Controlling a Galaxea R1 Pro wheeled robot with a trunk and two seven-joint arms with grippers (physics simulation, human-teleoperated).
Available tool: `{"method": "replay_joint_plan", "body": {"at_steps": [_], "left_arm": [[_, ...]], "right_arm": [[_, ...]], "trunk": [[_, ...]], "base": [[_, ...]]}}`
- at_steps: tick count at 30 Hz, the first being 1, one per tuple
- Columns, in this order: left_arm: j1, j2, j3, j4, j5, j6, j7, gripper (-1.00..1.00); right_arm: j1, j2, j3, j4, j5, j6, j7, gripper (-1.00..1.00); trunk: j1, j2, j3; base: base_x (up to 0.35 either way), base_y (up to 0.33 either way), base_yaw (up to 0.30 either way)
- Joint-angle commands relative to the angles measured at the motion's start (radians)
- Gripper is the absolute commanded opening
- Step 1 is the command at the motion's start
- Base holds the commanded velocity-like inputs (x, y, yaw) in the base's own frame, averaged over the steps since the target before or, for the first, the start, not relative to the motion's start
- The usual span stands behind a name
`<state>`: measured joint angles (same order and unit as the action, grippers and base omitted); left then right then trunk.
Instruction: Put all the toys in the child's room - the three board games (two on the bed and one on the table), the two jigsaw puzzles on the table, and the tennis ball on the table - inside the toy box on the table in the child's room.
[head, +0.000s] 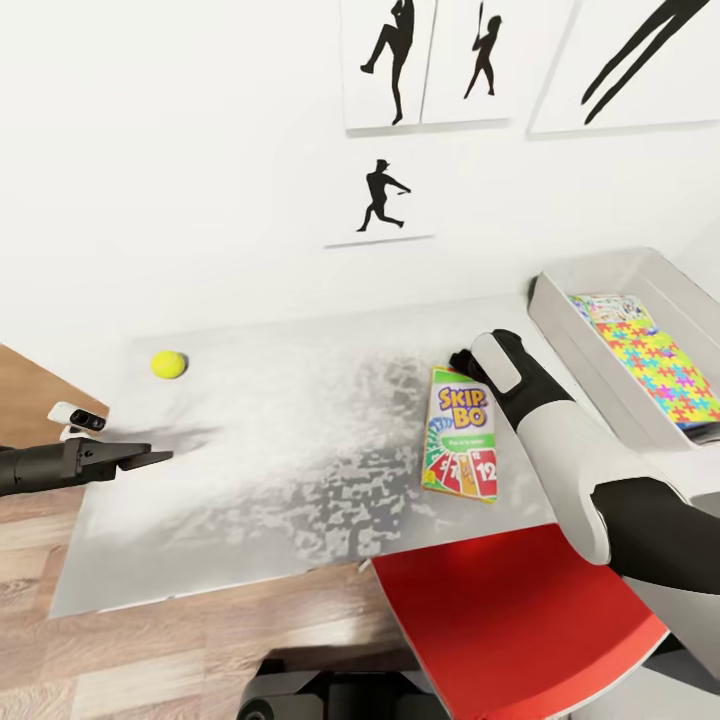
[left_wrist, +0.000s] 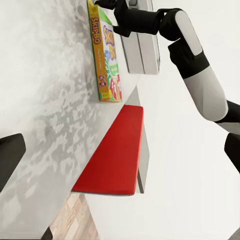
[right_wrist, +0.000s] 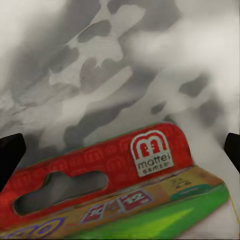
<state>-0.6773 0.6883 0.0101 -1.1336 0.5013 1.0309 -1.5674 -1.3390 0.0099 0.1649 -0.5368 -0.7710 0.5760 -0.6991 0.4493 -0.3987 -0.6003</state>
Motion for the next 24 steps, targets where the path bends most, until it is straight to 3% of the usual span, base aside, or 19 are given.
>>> {"method": "replay_joint_plan", "body": {"at_steps": [1, 24], "left_arm": [[-0.001, 0.000, -0.001, 0.000, 0.000, 0.011, -0.003, 1.00], [-0.001, 0.002, -0.001, 0.000, 0.000, 0.011, -0.003, 1.00]], "right_arm": [[0.000, -0.001, 0.005, 0.023, -0.030, -0.002, -0.008, 1.00], [0.001, 0.001, 0.005, 0.021, -0.031, -0.009, -0.011, 1.00]], "trunk": [[0.001, -0.001, -0.002], [0.001, -0.001, -0.001]], "base": [[-0.045, 0.081, 0.000], [-0.004, 0.007, 0.000]]}}
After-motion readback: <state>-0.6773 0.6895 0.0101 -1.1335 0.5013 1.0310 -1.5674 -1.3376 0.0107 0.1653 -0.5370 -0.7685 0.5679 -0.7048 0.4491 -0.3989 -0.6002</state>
